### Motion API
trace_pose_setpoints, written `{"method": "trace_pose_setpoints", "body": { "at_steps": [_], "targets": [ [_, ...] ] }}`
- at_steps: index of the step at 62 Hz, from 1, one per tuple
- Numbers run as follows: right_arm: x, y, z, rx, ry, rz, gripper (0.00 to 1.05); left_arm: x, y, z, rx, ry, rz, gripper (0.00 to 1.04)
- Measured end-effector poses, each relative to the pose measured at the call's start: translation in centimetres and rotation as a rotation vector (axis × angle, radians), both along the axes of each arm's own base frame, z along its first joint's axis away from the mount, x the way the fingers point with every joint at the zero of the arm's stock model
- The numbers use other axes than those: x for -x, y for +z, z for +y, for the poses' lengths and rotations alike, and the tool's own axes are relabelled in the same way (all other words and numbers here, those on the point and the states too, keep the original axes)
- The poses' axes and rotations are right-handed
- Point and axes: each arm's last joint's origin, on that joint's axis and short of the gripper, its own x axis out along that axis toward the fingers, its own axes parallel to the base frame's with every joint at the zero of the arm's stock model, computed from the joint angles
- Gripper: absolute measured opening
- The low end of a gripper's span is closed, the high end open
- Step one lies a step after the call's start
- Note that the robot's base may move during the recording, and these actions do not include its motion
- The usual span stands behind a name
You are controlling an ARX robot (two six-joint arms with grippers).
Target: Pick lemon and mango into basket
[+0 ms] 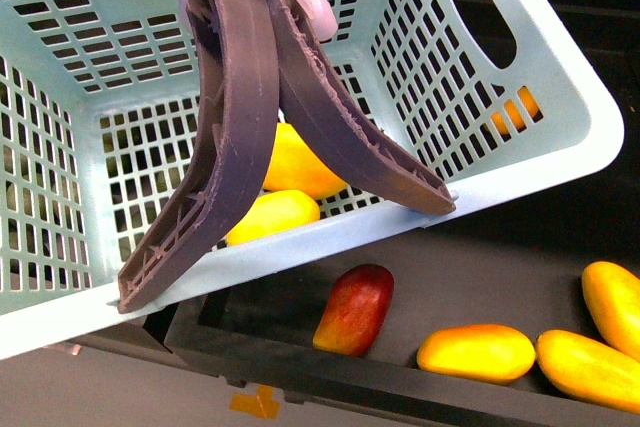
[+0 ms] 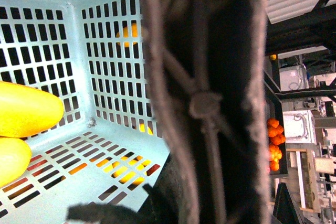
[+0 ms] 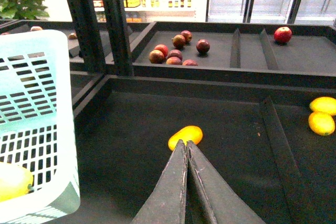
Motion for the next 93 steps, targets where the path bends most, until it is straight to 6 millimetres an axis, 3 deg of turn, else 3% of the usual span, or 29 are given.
{"method": "trace_pose_setpoints", "body": {
  "at_steps": [48, 83, 93],
  "targets": [
    [1.9, -0.3, 0.0, 0.000, -0.002, 0.006, 0.02, 0.0, 0.0, 0.0, 0.001, 0.002, 0.001, 0.04],
    [1.9, -0.3, 0.0, 0.002, -0.001, 0.005, 0.96, 0.0, 0.0, 0.0, -0.001, 0.001, 0.000, 0.04],
    [1.9, -0.3, 0.0, 0.002, -0.001, 0.005, 0.96, 0.0, 0.0, 0.0, 0.000, 0.000, 0.000, 0.04]
  ]
}}
